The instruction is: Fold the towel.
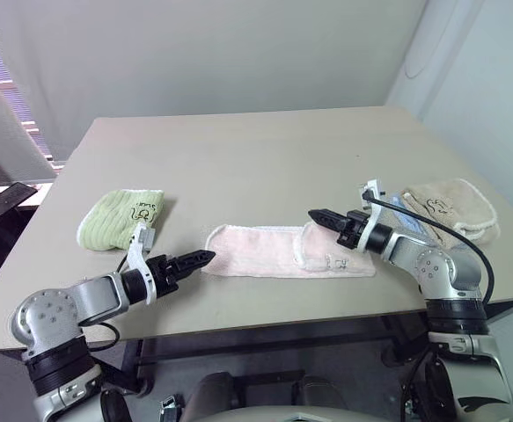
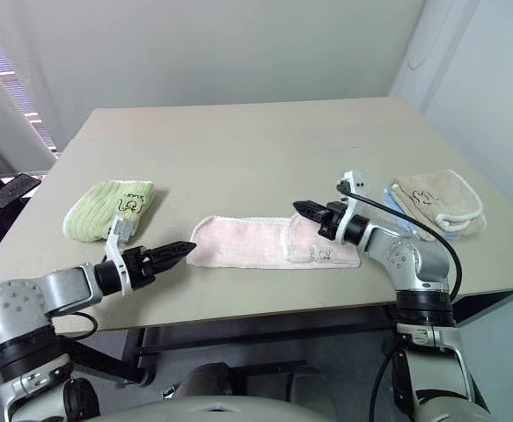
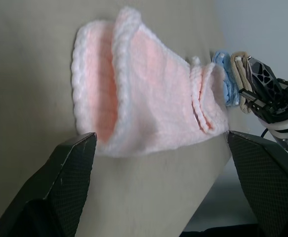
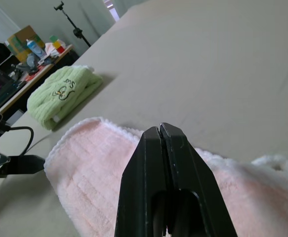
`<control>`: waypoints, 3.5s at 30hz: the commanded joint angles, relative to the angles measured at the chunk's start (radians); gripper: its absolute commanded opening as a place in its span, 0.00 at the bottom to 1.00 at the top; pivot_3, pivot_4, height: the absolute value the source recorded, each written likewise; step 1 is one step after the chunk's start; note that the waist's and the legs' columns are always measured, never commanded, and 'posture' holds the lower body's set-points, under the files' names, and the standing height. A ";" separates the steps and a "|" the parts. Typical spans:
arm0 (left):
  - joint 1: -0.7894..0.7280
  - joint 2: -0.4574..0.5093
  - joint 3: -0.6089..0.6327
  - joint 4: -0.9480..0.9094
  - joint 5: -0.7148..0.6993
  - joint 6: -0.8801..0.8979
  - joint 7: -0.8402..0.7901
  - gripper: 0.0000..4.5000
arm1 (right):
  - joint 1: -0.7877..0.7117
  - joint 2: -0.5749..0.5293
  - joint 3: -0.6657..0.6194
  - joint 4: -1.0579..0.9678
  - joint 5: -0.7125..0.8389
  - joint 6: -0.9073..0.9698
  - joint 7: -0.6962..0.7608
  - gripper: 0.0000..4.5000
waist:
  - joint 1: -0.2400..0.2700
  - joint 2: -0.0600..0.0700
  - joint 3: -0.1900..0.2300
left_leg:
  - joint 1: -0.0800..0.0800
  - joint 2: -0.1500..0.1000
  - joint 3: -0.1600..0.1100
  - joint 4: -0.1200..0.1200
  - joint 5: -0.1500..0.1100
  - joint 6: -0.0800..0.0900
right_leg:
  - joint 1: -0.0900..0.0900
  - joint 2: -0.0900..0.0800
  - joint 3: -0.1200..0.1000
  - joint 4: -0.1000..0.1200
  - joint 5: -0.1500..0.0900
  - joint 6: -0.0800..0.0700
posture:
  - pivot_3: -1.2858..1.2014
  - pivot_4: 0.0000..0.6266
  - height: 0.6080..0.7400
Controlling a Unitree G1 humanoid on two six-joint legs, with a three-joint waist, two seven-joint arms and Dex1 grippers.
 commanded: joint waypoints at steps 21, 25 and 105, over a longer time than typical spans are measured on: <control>0.050 0.064 -0.303 0.222 -0.691 -0.389 0.716 0.99 | -0.027 0.001 -0.051 0.049 -0.077 -0.081 -0.073 0.00 | 0.004 0.006 -0.003 | 0.000 0.000 0.004 -0.006 0.000 0.000 | -0.001 -0.001 0.000 -0.003 0.002 -0.004 | 0.52 0.00 0.92; 0.053 0.079 -0.361 0.229 -0.741 -0.440 0.725 0.99 | -0.025 0.004 -0.059 0.045 -0.081 -0.086 -0.090 0.00 | 0.005 0.006 -0.004 | 0.001 0.000 0.013 -0.018 0.000 0.000 | -0.003 -0.006 -0.003 -0.010 0.006 -0.006 | 0.52 0.00 0.92; -0.797 -0.412 -0.862 1.021 0.688 -0.752 -0.951 0.63 | 0.521 -0.181 -0.409 -0.427 0.159 -0.008 -0.143 0.00 | 0.026 -0.002 0.004 | -0.003 0.000 0.017 -0.012 -0.002 0.005 | -0.003 -0.021 -0.031 -0.021 0.007 -0.006 | 0.52 0.00 0.92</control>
